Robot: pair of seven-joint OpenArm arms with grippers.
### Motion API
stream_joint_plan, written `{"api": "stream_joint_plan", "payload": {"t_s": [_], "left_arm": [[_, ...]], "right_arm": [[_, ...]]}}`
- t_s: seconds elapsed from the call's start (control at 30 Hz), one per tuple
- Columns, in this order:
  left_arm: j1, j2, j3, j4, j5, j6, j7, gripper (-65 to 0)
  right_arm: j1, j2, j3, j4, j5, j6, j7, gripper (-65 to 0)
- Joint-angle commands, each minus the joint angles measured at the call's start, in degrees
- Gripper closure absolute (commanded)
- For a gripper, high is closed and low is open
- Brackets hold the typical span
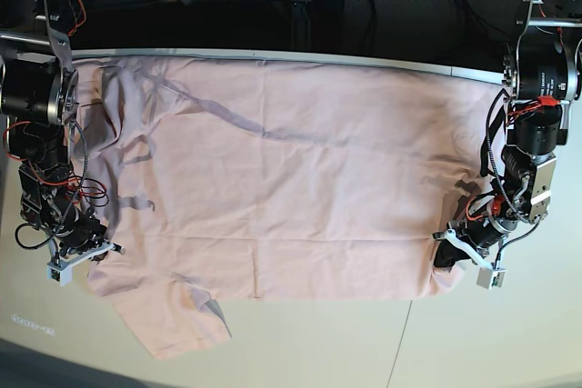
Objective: Fold the T-shirt properly
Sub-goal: 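Hold both hem corners closed in the grippers, then fold the hem over toward the collar with both grippers, lengthwise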
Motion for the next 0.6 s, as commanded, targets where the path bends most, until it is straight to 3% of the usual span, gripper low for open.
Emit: {"api": "stream_joint_plan", "payload": {"t_s": [0.0,0.37,0.57], "left_arm": [[-2.1,-1.1,-0.2,0.6,-1.3,-1.2,-1.1,0.0],[-2.2,-3.2,-0.2,0.6,-1.7,-1.2,0.3,0.0],[-2.2,-4.3,-0.2,0.7,-6.7,-1.2,3.9,0.0]], "right_arm": [[0.9,0.3,-0.2,0.6,-0.4,4.5,-1.6,0.0],[0.9,1.0,-0.2,5.3,1.5,6.2,-5.6,0.0],[0.9,2.4,-0.2,7.9,4.7,6.5,-9.0,0.0]]}}
